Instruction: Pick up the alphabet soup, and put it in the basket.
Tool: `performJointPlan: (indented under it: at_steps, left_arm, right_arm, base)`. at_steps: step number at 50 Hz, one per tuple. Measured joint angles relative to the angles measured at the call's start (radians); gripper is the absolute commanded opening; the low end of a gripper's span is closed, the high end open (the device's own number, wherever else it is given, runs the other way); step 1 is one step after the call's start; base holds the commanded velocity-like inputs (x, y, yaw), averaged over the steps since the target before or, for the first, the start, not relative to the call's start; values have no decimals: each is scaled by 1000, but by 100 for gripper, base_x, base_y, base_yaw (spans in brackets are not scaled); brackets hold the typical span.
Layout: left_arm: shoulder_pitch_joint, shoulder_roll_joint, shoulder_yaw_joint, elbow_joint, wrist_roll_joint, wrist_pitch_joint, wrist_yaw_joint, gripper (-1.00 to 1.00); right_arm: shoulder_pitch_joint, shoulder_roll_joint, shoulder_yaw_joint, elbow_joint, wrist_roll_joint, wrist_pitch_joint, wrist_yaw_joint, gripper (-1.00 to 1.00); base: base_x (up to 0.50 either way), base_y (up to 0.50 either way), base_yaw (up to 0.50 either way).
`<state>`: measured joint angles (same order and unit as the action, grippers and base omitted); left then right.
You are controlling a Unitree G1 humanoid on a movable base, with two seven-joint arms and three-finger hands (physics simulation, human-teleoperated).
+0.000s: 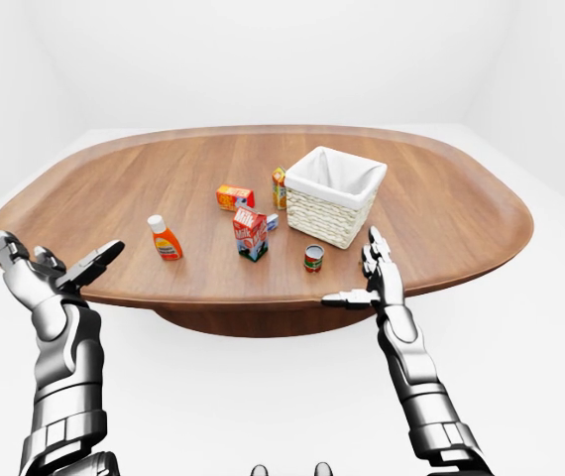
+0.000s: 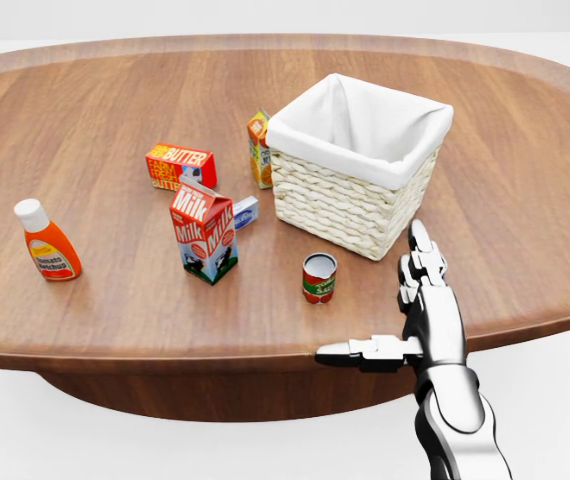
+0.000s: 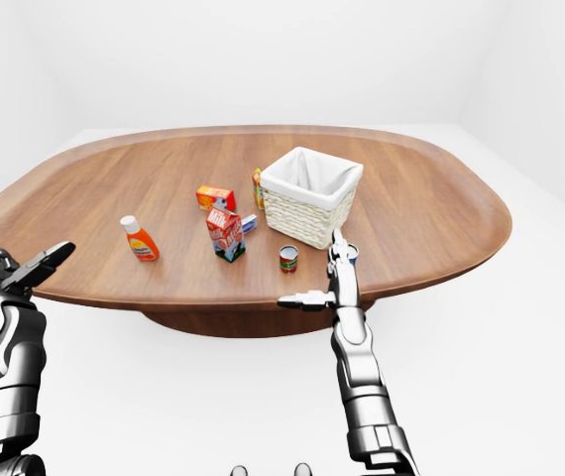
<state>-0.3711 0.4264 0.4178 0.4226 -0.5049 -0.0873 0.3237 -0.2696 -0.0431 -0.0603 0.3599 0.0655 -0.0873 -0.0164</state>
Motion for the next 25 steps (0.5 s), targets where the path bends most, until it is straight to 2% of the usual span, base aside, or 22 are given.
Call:
performJointPlan:
  at_steps: [25]
  left_arm:
    - [-3, -3, -5, 16, 5, 0, -4, 100]
  right_arm:
    - [17, 5, 3, 7, 6, 0, 3, 100]
  base:
    - [0, -22, 0]
